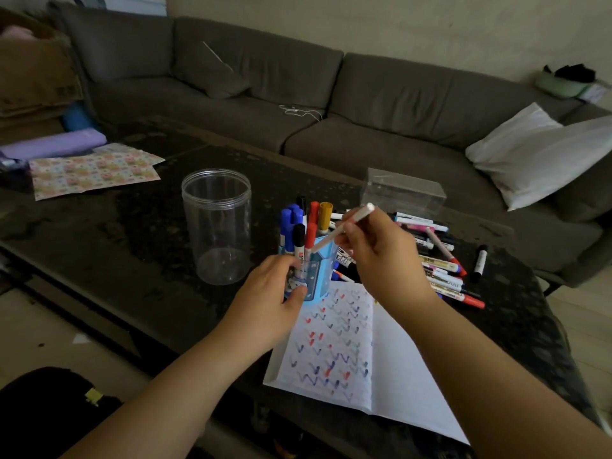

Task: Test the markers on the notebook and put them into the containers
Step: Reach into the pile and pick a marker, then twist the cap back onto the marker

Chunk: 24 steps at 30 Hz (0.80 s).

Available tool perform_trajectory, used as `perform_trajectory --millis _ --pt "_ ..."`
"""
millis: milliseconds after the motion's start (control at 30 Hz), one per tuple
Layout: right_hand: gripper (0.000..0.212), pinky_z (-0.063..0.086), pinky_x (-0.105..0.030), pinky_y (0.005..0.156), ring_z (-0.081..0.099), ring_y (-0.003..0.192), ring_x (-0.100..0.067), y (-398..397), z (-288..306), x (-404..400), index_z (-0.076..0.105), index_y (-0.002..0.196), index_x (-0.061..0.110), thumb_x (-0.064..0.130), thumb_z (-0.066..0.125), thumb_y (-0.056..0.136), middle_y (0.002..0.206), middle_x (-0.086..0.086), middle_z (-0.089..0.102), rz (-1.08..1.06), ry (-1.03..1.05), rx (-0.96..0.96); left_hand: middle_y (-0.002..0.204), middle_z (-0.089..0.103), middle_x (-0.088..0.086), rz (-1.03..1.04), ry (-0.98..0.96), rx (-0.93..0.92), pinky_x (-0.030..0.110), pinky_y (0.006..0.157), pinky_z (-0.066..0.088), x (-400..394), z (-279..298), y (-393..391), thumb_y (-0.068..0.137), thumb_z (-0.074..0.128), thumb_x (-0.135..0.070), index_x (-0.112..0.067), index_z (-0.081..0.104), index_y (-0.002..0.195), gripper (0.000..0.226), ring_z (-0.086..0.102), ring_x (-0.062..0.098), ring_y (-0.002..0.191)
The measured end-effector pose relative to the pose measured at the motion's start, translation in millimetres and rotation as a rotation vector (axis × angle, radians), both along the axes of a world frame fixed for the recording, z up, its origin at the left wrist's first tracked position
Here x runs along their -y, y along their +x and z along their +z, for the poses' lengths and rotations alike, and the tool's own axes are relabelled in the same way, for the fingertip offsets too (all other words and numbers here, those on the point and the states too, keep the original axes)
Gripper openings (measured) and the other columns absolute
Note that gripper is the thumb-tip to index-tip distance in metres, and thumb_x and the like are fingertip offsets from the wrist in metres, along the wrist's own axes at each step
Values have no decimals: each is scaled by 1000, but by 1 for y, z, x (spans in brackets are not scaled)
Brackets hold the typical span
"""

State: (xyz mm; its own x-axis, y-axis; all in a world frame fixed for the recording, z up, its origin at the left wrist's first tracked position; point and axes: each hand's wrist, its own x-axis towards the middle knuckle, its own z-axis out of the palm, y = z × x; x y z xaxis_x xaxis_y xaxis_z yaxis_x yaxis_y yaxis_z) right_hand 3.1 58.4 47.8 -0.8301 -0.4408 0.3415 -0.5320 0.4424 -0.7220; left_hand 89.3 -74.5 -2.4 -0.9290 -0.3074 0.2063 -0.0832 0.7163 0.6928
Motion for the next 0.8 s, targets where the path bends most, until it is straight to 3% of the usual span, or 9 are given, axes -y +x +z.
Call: perform_trajectory --millis 167,300,467,667,800 --pt "6 52 -24 73 63 86 -11 -10 -12 12 52 95 27 25 47 97 88 7 62 17 115 -23 143 36 -11 -7 22 19 11 85 32 3 -5 -3 95 50 -25 -27 36 136 43 40 -2 120" --pt "16 37 -7 63 50 76 -3 -20 -28 18 63 104 18 25 51 96 94 6 51 10 236 -45 141 38 -10 -5 48 29 12 89 32 3 -13 -3 95 50 -24 -25 38 136 43 41 4 124" --pt "30 35 -5 59 45 76 1 -24 -43 17 61 121 19 31 52 96 101 9 42 18 305 -24 137 43 -9 -23 78 55 17 94 38 -6 -22 -6 93 52 -24 -26 43 132 40 45 5 122" --pt "29 40 -13 62 50 72 -5 -33 -64 -22 57 123 16 22 55 95 87 6 53 -166 254 80 126 50 -11 -22 88 44 20 93 42 -23 -32 -18 93 53 -26 -27 49 121 29 48 6 115" --pt "31 40 -20 77 53 88 -13 -48 -85 -45 57 125 13 20 54 95 103 -1 60 -223 358 142 118 53 -9 -60 52 -21 13 83 36 -41 -37 -35 93 52 -26 -24 53 119 26 48 0 103"
